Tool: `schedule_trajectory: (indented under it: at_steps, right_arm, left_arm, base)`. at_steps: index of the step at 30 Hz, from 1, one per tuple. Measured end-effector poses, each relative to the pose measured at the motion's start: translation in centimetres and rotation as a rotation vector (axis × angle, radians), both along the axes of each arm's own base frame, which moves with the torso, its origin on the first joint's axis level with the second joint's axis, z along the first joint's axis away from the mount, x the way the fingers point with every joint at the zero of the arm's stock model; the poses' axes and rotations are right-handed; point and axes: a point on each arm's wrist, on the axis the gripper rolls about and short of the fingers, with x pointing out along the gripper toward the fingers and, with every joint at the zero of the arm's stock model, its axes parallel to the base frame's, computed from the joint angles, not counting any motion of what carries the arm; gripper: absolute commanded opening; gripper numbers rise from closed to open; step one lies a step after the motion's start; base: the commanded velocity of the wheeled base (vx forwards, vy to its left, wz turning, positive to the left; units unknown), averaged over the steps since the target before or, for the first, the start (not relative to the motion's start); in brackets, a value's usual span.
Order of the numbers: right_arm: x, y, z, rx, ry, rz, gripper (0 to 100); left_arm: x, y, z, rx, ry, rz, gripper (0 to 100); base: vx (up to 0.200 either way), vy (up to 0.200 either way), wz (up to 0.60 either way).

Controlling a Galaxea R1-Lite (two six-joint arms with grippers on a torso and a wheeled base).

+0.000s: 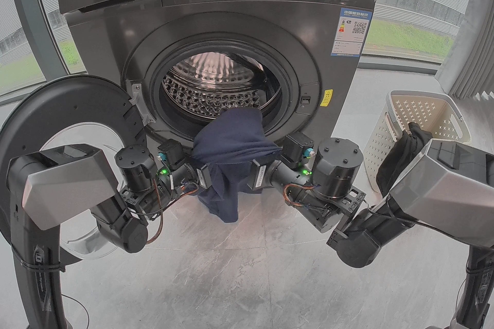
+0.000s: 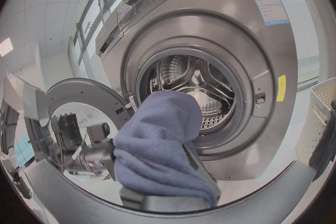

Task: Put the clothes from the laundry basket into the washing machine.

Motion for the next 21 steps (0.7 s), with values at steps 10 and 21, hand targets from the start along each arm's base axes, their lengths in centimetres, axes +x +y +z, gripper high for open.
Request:
schedule_trajectory:
  at_steps: [10,21]
  right_arm:
    - [-0.4,-3.2,-2.4,-0.071,0.083,-0.044,0]
    - [-2.1,-2.5,-3.0,-0.097,0.097,0.003,100]
  left_arm:
    - [-1.7,1.7,3.5,-0.019,-0.04,0.025,0]
    - [-2.5,2.0,5.2,-0.041,-0.086,0.051,0]
  base:
    - [0.0,0.0,0.0]
    - [0.0,0.0,0.0]
